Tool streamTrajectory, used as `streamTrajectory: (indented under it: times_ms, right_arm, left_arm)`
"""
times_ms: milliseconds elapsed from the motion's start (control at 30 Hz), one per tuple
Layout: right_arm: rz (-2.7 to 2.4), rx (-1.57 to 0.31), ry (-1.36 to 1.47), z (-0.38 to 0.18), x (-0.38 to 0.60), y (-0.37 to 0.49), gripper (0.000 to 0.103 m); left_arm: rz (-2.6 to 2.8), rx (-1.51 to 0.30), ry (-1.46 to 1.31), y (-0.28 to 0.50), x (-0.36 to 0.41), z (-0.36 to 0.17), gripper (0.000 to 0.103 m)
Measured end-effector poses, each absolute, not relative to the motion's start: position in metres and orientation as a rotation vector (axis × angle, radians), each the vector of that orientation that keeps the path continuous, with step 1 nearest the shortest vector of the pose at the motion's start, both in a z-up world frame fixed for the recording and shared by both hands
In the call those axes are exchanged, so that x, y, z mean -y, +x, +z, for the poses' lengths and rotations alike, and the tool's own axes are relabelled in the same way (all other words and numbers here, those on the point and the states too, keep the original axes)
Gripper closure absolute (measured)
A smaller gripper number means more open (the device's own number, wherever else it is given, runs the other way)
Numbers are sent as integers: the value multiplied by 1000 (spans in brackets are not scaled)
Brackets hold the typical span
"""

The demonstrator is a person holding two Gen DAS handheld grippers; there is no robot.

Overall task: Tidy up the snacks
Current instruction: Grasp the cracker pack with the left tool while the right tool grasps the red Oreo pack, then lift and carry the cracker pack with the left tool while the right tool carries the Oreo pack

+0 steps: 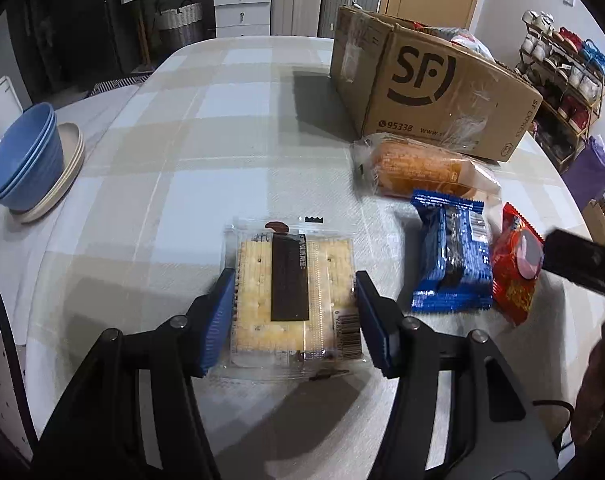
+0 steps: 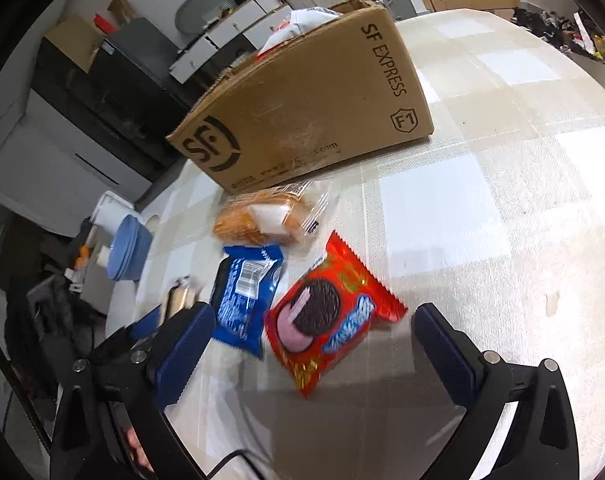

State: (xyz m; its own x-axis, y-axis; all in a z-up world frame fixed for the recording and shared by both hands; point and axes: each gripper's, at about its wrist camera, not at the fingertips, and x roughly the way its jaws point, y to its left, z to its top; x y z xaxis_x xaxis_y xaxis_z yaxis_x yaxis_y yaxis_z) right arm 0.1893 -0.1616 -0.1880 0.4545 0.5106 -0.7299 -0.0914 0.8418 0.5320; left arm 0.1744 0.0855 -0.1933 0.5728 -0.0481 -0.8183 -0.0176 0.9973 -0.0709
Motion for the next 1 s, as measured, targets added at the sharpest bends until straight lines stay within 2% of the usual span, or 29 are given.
streamTrajectory:
  times_ms: [167, 233, 300, 367, 433, 600, 1000]
  right_arm:
    - [322, -1041, 304, -185, 138, 193, 9]
    - [304, -1036, 202, -185, 127, 194, 16]
    - [272, -1022, 130, -185, 120, 193, 27]
    - [262, -1012, 97, -186, 118, 193, 32]
    - [264, -1006, 42, -185, 111, 191, 44]
    - [290, -995, 15, -184, 105, 185, 57]
    - [367, -904, 260, -161, 168, 157, 59]
  left_arm:
    - [-44, -947, -98, 157, -87, -193, 48]
    - [-50, -931, -119, 154, -90, -190, 48]
    - [-55, -919, -135, 148, -92, -187, 48]
    - [-64, -909, -139, 142, -91, -182, 48]
    - [-67, -894, -131, 136, -91, -176, 48]
    - [-62, -861, -137, 124, -96, -160, 48]
    - [-69, -818, -121, 103, -83, -126, 48]
